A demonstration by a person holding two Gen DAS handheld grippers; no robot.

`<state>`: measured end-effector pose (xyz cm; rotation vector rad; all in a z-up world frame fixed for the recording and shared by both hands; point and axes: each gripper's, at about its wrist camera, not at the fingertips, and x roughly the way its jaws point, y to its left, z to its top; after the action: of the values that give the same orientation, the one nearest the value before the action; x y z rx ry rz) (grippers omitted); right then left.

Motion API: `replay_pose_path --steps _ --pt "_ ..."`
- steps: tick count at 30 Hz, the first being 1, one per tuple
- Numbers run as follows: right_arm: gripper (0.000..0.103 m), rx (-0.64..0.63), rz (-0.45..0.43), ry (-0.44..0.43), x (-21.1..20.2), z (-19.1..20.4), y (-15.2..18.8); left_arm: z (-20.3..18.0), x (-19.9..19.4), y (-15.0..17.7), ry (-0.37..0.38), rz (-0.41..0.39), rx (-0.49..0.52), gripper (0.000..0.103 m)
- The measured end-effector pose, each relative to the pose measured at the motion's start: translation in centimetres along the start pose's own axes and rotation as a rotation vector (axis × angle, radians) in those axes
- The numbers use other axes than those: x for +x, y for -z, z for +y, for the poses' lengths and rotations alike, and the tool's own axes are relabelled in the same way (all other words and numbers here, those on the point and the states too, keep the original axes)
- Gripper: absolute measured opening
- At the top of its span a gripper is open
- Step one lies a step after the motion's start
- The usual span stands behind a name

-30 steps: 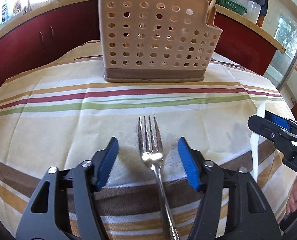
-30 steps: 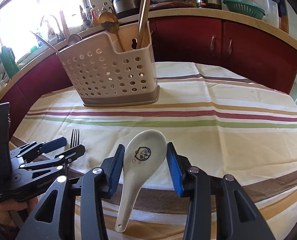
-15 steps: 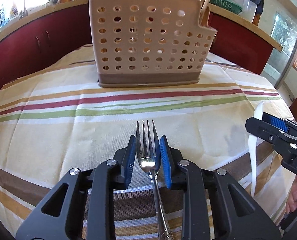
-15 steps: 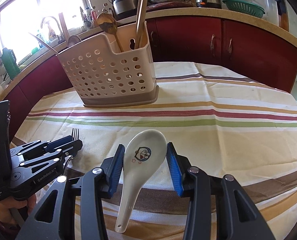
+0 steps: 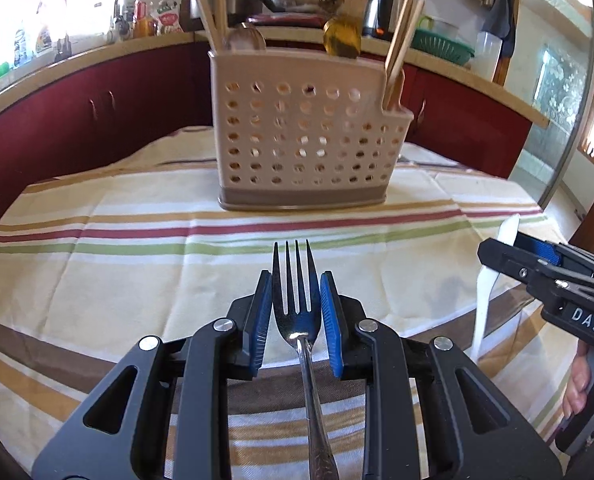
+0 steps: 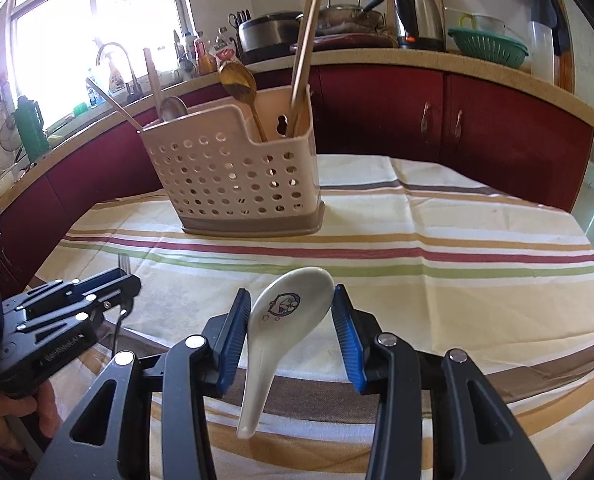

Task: Organize utensils
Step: 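Lift the white spoon and fork and carry both over the beige caddy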

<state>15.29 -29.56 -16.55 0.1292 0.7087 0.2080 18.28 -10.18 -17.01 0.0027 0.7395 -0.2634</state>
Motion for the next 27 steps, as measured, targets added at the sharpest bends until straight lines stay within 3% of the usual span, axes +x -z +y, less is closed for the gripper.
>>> replay_pose_path --steps 27 --pt "0.042 -0.036 -0.073 0.023 -2.5 2.5 -0.8 2.0 -5.5 -0.9 -0.007 -0.157 -0.04 0.024"
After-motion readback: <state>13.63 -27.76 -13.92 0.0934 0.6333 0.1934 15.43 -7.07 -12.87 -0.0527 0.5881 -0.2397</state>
